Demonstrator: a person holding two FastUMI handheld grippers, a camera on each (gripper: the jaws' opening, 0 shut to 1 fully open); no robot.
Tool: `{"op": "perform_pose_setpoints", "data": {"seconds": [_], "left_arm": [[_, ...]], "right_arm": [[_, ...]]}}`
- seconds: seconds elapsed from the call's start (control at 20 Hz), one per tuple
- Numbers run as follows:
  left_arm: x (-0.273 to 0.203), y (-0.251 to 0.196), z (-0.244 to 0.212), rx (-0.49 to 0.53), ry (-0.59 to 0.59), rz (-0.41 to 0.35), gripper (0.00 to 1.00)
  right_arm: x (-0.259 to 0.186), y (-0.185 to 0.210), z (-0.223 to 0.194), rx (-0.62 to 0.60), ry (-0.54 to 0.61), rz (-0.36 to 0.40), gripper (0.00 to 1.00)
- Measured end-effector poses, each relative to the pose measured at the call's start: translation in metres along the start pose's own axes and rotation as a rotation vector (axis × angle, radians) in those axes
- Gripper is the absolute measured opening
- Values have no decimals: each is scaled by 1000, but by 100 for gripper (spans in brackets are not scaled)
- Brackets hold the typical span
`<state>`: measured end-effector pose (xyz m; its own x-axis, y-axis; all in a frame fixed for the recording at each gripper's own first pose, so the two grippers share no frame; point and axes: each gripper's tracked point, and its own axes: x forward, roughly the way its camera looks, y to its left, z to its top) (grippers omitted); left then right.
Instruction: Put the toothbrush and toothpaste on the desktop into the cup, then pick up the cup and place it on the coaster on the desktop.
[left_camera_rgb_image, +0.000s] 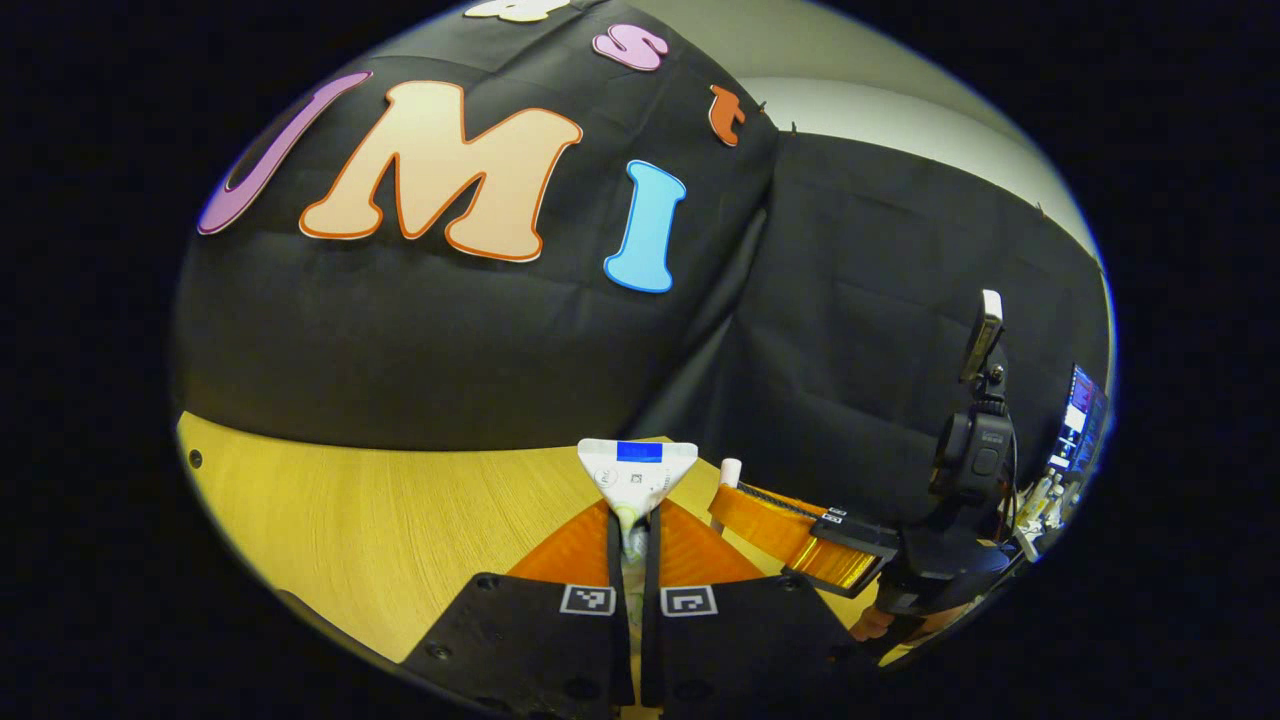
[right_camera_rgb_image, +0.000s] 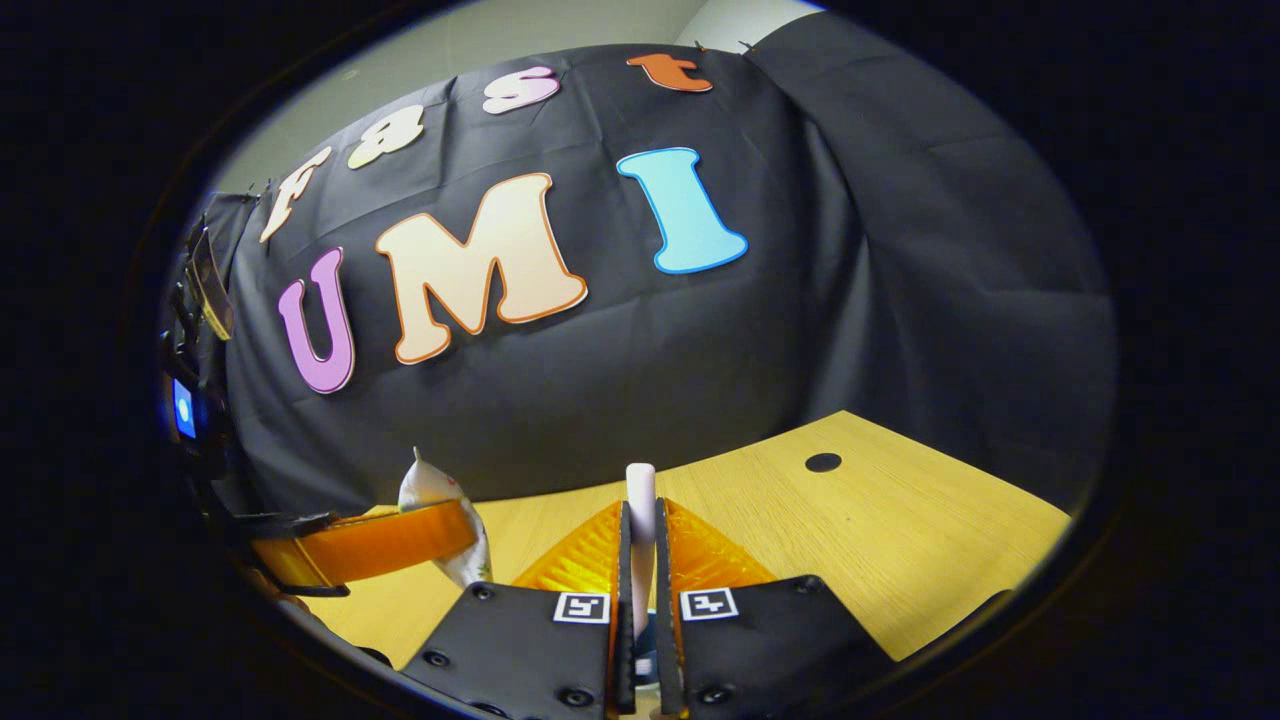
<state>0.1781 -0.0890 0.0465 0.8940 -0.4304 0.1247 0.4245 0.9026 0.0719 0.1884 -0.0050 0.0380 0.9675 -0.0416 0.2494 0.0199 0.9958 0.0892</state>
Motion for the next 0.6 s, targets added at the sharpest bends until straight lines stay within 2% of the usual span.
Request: {"op": "perform_pose_setpoints", "data": {"seconds": [0.05,0.15,0.2,0.35,0.4,0.45,0.55,0.6], "left_arm": [[3,0,0,-2,-12,1,2],[8,-4,8,-1,-41,-4,2],[10,-7,10,1,-54,-12,2],[19,-21,10,7,-61,-37,2],[22,-26,8,3,-62,-49,2],[26,-33,9,-4,-74,-65,2],[34,-40,0,-4,-71,-78,2],[38,-40,-7,8,-59,-71,2]], "right_arm": [[1,-4,0,-1,0,-9,12],[-6,-12,2,9,-2,-25,23],[-15,-18,4,13,-3,-33,35],[-38,-43,12,-8,-22,-85,88],[-47,-51,13,-18,-23,-99,87],[-56,-58,13,-24,-16,-114,99],[-70,-73,12,-27,-4,-139,98],[-76,-78,11,-25,0,-148,94]]}}
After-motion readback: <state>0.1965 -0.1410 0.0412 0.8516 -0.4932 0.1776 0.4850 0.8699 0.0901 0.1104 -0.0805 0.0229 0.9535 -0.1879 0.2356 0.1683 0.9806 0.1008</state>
